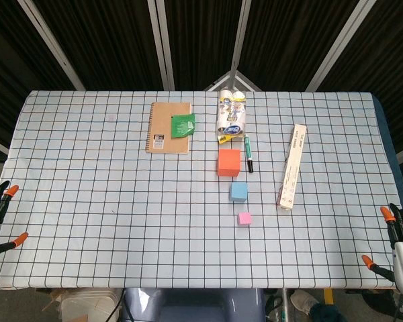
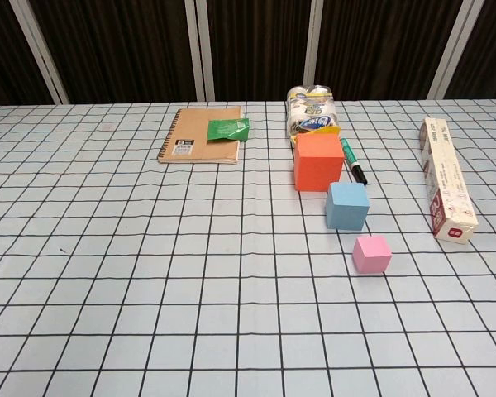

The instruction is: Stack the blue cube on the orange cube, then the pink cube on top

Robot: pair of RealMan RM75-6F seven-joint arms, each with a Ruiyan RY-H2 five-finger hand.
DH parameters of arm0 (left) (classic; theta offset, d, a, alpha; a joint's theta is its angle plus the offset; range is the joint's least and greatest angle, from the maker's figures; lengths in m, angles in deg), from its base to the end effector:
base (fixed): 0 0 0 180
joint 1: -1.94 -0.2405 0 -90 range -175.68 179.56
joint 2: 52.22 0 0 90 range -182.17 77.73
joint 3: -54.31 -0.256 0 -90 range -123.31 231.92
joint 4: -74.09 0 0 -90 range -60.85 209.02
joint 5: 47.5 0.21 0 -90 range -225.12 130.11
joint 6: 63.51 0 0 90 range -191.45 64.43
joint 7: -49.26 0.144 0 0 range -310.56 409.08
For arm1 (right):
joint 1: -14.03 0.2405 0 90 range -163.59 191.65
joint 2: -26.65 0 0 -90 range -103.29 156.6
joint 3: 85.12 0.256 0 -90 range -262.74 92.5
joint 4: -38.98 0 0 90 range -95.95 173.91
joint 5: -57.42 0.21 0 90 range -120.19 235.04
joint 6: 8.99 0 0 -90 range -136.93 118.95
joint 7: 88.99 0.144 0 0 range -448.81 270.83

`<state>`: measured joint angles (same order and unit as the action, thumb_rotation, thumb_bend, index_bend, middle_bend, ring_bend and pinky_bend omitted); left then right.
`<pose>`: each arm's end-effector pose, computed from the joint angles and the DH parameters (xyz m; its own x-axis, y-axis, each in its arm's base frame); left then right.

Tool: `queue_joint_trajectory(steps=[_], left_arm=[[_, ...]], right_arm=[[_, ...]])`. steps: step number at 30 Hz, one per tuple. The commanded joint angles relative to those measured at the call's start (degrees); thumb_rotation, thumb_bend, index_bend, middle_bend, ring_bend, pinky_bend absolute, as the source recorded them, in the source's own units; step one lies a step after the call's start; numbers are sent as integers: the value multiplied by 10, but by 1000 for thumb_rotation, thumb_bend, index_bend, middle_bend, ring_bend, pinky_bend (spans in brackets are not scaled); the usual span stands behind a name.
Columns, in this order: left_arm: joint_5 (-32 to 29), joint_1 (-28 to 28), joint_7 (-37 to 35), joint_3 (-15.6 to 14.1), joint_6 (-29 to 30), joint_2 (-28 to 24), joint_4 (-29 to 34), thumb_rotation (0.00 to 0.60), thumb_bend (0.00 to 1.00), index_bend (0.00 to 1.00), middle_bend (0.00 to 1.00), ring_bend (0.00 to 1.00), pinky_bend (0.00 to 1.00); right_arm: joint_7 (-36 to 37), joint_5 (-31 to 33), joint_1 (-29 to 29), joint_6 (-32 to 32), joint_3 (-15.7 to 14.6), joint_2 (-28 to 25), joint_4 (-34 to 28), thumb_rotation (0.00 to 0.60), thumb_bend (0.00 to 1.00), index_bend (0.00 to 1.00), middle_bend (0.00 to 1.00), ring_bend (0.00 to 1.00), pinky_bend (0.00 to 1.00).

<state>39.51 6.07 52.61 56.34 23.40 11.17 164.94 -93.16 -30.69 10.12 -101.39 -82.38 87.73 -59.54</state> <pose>-0.3162 0.1744 0.1670 0.4842 -0.0135 0.8749 0.8748 -0.0126 -0.4843 -0.3059 -0.1328 0.1810 0.4203 0.0584 0.9055 -0.9053 0.0942 0.4141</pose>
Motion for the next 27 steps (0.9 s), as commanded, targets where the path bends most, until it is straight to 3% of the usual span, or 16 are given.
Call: queue_joint_trajectory(steps=[1, 21, 27], left_arm=[[0, 0, 0, 0, -1, 0, 0, 600, 113, 47, 0, 0, 0], [10, -7, 2, -3, 16, -1, 7, 600, 114, 47, 0, 0, 0], [5, -7, 6, -2, 12, 0, 6, 600, 114, 47, 0, 0, 0]], right_arm=[[-2, 0, 1, 0, 0, 1, -1, 600, 125, 23, 0, 7, 0], [17, -3, -2, 7, -9, -8, -2, 600, 125, 23, 0, 7, 0], [24, -11, 5, 14, -9, -7, -3, 600, 125, 107, 0, 7, 0]])
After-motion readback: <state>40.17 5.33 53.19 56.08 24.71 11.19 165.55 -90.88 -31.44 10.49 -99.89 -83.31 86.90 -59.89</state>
